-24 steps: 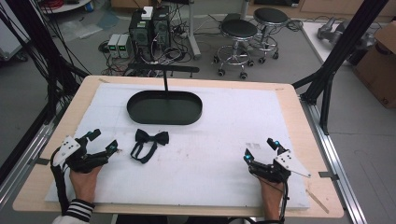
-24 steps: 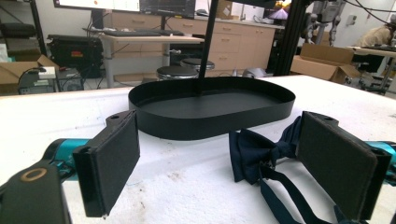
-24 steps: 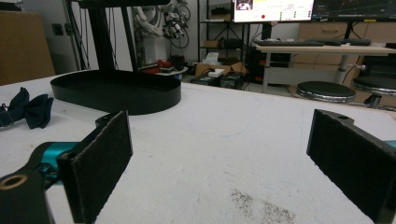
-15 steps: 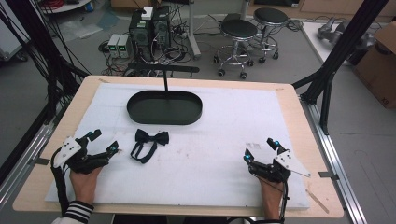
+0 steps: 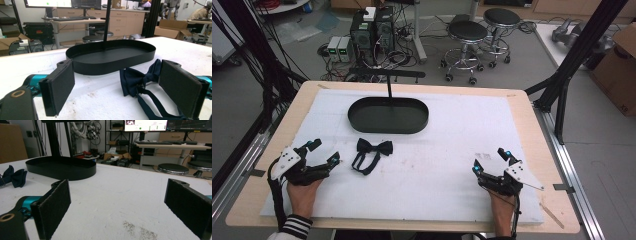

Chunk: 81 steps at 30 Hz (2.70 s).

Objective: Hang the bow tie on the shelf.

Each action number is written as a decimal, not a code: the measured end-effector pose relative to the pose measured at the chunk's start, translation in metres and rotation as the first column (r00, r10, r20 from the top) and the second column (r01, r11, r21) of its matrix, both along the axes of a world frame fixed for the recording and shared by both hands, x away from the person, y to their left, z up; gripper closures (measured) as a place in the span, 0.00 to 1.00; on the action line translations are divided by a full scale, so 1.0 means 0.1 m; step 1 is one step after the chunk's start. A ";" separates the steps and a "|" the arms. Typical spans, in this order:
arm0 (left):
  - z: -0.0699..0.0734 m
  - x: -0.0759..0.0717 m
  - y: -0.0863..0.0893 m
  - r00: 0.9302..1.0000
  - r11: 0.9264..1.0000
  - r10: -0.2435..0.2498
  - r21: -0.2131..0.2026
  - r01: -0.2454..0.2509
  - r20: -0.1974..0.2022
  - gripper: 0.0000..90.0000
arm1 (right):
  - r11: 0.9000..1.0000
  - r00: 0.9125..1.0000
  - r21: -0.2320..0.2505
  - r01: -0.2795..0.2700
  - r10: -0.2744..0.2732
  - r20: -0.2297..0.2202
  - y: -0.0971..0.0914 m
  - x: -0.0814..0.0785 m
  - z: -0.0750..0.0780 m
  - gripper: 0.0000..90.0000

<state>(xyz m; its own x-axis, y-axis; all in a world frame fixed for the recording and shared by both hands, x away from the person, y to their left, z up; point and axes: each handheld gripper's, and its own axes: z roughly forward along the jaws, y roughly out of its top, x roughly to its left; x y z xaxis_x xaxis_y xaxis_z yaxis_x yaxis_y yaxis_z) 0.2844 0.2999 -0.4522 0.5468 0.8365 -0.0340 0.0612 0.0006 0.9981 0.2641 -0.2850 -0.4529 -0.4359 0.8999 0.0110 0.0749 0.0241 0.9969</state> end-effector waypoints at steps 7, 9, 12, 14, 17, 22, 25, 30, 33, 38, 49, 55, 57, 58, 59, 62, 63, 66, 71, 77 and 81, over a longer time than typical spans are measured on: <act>0.00 0.01 0.01 1.000 1.000 0.001 -0.017 -0.001 -0.007 0.16 | 1.000 1.000 0.004 -0.001 0.001 -0.007 0.00 0.01 0.00 0.07; 0.00 0.02 0.02 1.000 1.000 0.006 -0.023 -0.007 -0.017 0.16 | 1.000 1.000 0.004 -0.002 0.002 -0.008 0.00 0.01 0.00 0.07; 0.02 0.03 0.04 1.000 0.999 0.007 -0.032 -0.008 -0.022 0.16 | 1.000 1.000 -0.004 -0.003 0.003 -0.005 0.00 0.01 0.00 0.07; 0.06 0.05 0.05 1.000 1.000 0.001 -0.014 -0.001 -0.023 0.16 | 1.000 1.000 -0.002 -0.004 0.004 -0.008 0.01 0.01 0.00 0.07; 0.14 0.06 0.05 1.000 0.999 -0.017 -0.028 0.017 -0.014 0.16 | 1.000 1.000 -0.003 -0.004 0.004 -0.008 0.01 0.01 0.00 0.07; 0.23 0.13 0.04 0.998 0.999 -0.040 -0.006 0.039 -0.050 0.16 | 1.000 1.000 -0.013 -0.005 0.005 -0.004 0.01 0.01 0.00 0.07; 0.28 0.17 0.03 0.997 0.999 -0.046 -0.007 0.046 -0.064 0.15 | 1.000 1.000 -0.015 -0.006 0.006 -0.003 0.01 0.01 0.00 0.07; 0.45 0.28 -0.02 0.989 0.996 -0.083 0.018 0.086 -0.119 0.15 | 1.000 1.000 -0.015 -0.005 0.005 -0.003 0.01 0.01 0.00 0.07; 0.52 0.34 -0.06 0.983 0.993 -0.106 0.032 0.112 -0.153 0.15 | 1.000 1.000 -0.015 -0.007 0.007 -0.003 0.01 0.01 0.00 0.07; 0.65 0.45 -0.17 0.967 0.979 -0.149 0.105 0.173 -0.207 0.15 | 1.000 1.000 -0.015 -0.006 0.006 -0.008 0.01 0.01 0.00 0.07; 0.76 0.71 -0.37 0.919 0.942 -0.198 0.192 0.275 -0.342 0.15 | 1.000 1.000 -0.016 -0.006 0.006 -0.010 0.02 0.01 0.01 0.07; 0.78 0.89 -0.47 0.868 0.915 -0.224 0.211 0.344 -0.443 0.16 | 1.000 1.000 -0.020 -0.006 0.006 -0.010 0.02 0.01 0.00 0.07; 0.77 0.95 -0.51 0.863 0.907 -0.213 0.236 0.349 -0.458 0.16 | 1.000 1.000 -0.021 -0.006 0.005 -0.012 0.02 0.01 0.01 0.07; 0.78 0.97 -0.52 0.864 0.903 -0.207 0.250 0.350 -0.459 0.16 | 1.000 1.000 -0.021 -0.006 0.006 -0.012 0.02 0.01 0.01 0.07; 0.79 1.00 -0.53 0.861 0.901 -0.204 0.255 0.351 -0.465 0.16 | 1.000 1.000 -0.022 -0.005 0.005 -0.012 0.02 0.01 0.01 0.07; 0.82 1.06 -0.54 0.841 0.897 -0.228 0.231 0.378 -0.491 0.16 | 1.000 1.000 -0.021 -0.005 0.005 -0.010 0.02 0.01 0.01 0.07; 0.83 1.08 -0.54 0.838 0.894 -0.228 0.234 0.382 -0.496 0.16 | 1.000 1.000 -0.020 -0.005 0.005 -0.009 0.02 0.01 0.01 0.07; 0.81 1.12 -0.56 0.825 0.889 -0.244 0.223 0.401 -0.511 0.16 | 1.000 1.000 -0.021 -0.006 0.005 -0.010 0.02 0.01 0.01 0.07; 0.72 1.16 -0.61 0.778 0.863 -0.268 0.218 0.456 -0.568 0.17 | 1.000 1.000 -0.021 -0.007 0.006 -0.009 0.02 0.01 0.01 0.07; 0.62 1.21 -0.64 0.743 0.840 -0.264 0.231 0.490 -0.615 0.23 | 1.000 1.000 -0.021 -0.007 0.007 -0.010 0.02 0.01 0.01 0.07; 0.58 1.23 -0.64 0.726 0.833 -0.266 0.228 0.504 -0.635 0.27 | 1.000 1.000 -0.022 -0.007 0.006 -0.010 0.02 0.01 0.01 0.07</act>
<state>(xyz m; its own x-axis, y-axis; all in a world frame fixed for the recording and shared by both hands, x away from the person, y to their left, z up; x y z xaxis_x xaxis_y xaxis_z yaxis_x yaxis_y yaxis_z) 0.4073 0.2355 -0.3942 0.8026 0.5681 -0.1819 0.5122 -0.5000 0.6983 0.2650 -0.2831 -0.4524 -0.4418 0.8971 -0.0044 0.0842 0.0463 0.9954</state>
